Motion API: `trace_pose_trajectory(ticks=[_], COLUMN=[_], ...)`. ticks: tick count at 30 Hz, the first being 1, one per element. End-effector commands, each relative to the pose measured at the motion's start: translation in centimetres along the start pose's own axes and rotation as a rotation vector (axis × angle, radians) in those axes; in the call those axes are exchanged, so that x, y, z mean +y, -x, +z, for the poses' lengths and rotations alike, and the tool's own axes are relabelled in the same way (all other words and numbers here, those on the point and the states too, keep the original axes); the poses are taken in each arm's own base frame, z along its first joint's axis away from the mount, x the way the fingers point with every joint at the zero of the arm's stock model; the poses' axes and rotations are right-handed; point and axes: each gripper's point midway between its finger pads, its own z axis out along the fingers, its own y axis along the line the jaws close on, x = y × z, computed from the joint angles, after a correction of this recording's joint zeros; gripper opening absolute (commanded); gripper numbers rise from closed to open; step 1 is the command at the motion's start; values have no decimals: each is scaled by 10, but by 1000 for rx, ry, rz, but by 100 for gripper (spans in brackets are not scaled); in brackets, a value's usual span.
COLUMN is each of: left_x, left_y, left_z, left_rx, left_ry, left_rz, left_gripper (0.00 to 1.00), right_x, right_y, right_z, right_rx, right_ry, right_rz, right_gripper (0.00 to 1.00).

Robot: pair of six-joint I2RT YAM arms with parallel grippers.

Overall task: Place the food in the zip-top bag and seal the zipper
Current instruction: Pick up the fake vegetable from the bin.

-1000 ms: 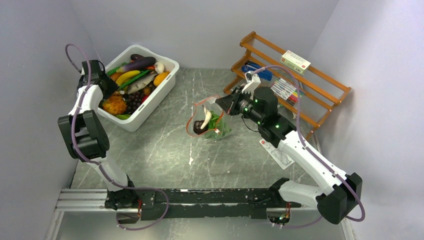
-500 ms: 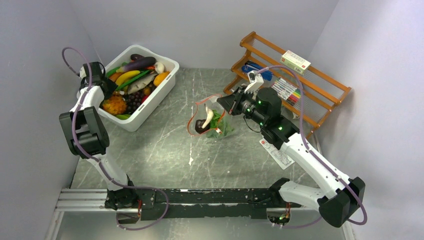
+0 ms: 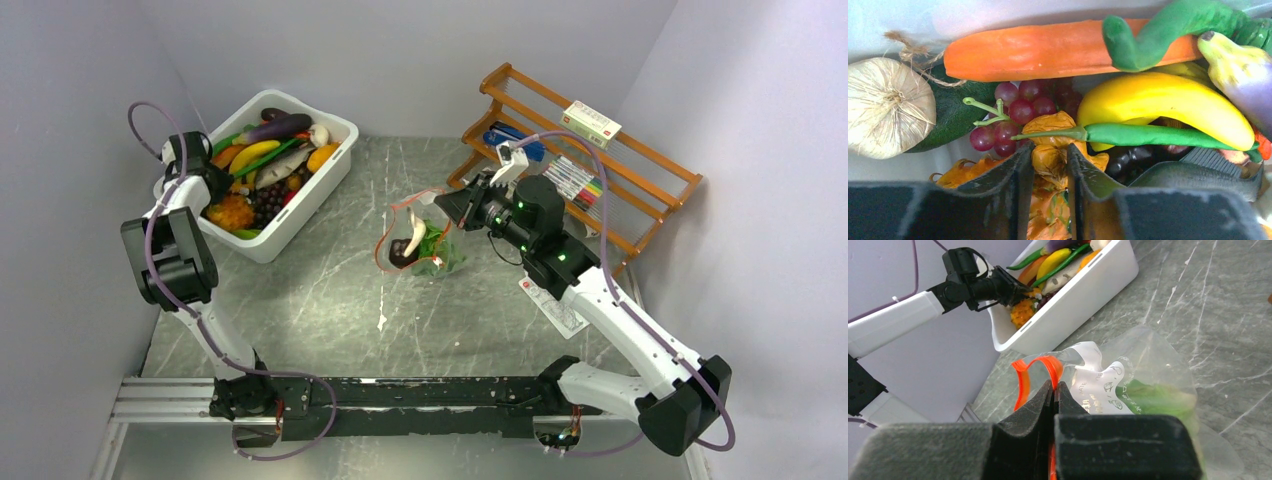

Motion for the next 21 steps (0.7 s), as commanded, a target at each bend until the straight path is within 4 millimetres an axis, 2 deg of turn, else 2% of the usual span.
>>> trace_pose_trajectory(ticks=[1, 5, 13, 19, 21], left_x=[0, -5, -29, -42, -40], left_y=[-5, -1, 14, 25, 27], left_z=[3, -4, -36, -75, -86], left_rx=[19, 14, -19, -56, -71], left_ry=[-26, -45, -166, -257, -259], left_rz=[11, 19, 14, 52, 64], left_gripper=[22, 7, 7, 7, 7], right_x=[12, 11, 14, 10, 3], right_y=[19, 20, 22, 19, 8], right_z=[-8, -10, -11, -10, -8], right_rx=[-69, -77, -77, -78, -60], right_ry=[30, 26, 32, 21, 9], right_rz=[-8, -9, -15, -5, 9], right_gripper=[0, 0, 0, 0, 0])
